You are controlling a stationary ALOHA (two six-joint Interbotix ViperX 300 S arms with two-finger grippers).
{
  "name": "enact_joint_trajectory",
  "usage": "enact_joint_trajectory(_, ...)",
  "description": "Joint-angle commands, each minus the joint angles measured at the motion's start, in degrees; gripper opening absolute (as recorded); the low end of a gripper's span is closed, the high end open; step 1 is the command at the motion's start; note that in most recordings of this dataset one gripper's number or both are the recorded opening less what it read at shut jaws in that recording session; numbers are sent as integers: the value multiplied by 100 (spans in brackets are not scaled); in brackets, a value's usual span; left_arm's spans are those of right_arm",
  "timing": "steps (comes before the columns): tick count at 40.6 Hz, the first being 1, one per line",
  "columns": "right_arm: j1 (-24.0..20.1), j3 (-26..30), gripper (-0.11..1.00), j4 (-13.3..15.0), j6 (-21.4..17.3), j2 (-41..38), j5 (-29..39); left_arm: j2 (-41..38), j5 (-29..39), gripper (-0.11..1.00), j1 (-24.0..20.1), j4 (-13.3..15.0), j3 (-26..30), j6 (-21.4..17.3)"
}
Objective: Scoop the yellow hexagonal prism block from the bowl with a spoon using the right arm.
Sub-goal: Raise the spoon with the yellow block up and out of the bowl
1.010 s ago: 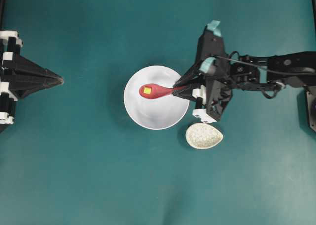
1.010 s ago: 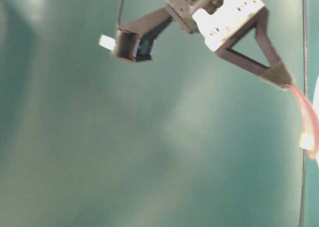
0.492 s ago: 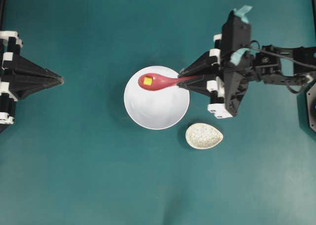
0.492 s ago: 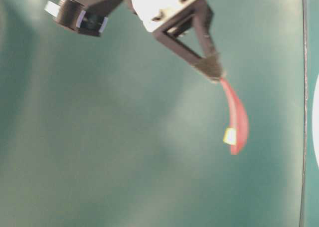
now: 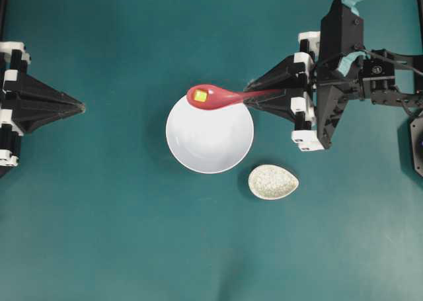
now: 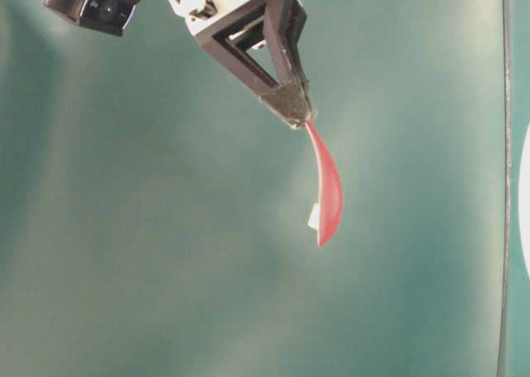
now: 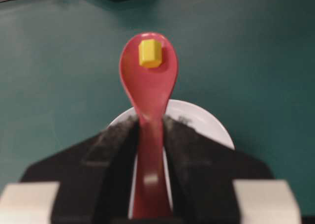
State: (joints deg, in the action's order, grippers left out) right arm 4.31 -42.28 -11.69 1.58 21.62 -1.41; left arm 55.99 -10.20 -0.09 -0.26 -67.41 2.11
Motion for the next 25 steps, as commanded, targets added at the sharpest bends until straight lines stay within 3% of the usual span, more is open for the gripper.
enact_joint_trajectory(1, -9, 79, 24, 9, 18, 79, -114, -26, -35, -1, 0, -9, 158, 0)
enact_joint_trajectory(25, -9, 97, 24, 18, 9, 79, -149, -26, 0, -1, -193, -26, 149, 9)
